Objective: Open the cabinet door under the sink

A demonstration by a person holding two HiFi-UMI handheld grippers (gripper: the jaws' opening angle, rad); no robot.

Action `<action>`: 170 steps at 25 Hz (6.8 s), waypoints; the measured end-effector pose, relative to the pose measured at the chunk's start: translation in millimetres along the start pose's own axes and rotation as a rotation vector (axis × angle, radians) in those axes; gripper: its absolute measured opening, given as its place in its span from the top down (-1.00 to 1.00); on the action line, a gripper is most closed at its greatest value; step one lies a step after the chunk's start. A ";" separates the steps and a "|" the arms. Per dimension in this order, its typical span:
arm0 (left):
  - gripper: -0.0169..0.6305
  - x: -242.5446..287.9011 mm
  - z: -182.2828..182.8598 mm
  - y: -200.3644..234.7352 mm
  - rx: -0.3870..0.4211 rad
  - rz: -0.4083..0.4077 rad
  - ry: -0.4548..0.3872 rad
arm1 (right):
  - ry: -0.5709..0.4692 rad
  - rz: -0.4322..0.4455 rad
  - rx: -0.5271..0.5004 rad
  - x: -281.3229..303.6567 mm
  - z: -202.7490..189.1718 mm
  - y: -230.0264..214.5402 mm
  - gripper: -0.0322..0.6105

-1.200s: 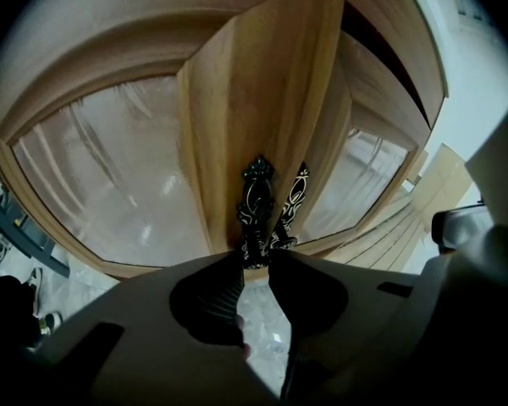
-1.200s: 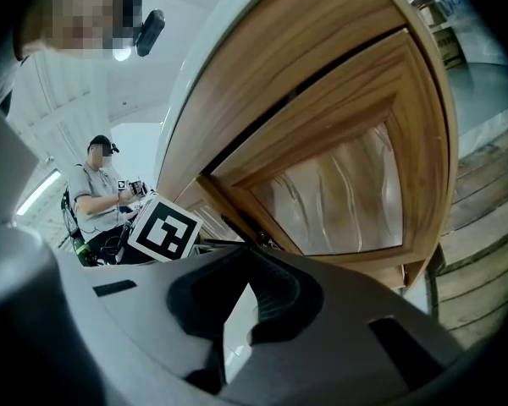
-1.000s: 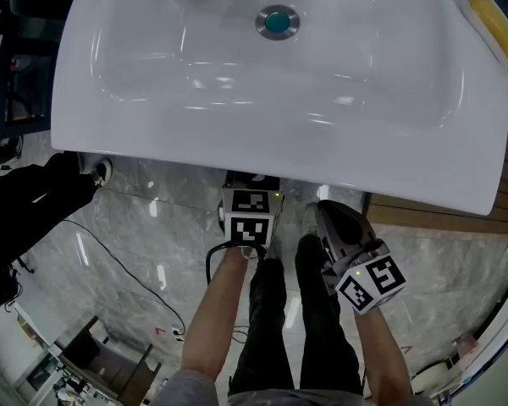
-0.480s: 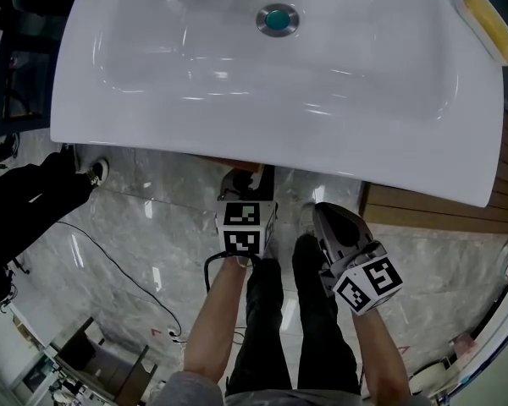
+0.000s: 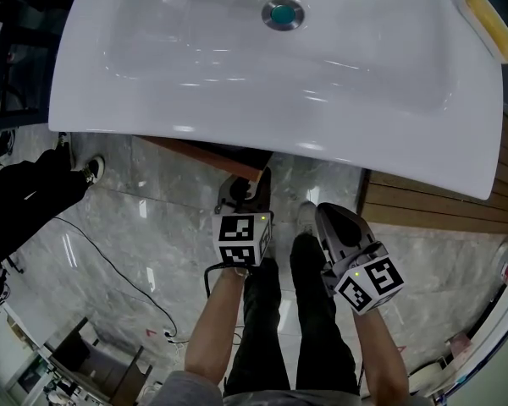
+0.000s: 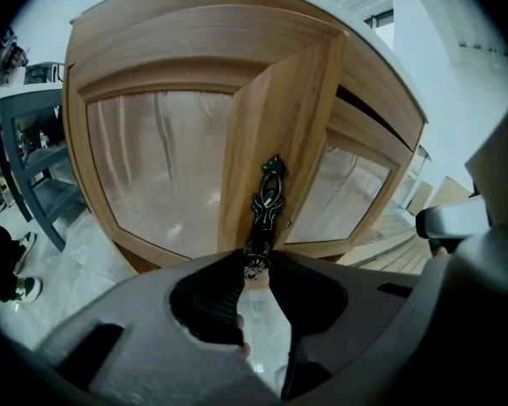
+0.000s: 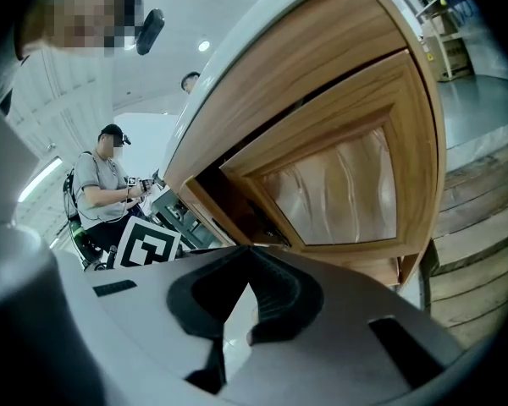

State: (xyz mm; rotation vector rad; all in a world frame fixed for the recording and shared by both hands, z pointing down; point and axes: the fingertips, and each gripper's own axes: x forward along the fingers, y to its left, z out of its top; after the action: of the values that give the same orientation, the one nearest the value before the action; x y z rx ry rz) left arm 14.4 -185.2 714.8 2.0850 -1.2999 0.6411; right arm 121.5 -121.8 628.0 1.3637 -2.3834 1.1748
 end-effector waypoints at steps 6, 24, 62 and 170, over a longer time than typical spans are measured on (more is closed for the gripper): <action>0.66 -20.3 -16.0 5.6 -0.042 0.005 -0.036 | 0.010 -0.004 0.003 -1.7 -18.3 13.2 0.87; 0.67 -52.6 -42.1 20.0 -0.027 -0.002 -0.051 | 0.018 0.000 -0.054 -0.7 -40.5 53.3 0.87; 0.68 -88.4 -71.0 44.4 0.068 -0.139 -0.009 | -0.056 -0.041 0.022 8.7 -66.4 95.7 0.87; 0.92 -583.0 213.3 -100.7 0.410 -0.279 -0.619 | -0.605 -0.083 -0.290 -261.4 131.5 446.8 0.88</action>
State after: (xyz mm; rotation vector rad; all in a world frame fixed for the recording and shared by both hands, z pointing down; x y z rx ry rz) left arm -111.8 63.7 151.2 2.8908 -1.2103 0.1362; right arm -48.5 84.6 165.7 1.8813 -2.6905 0.3931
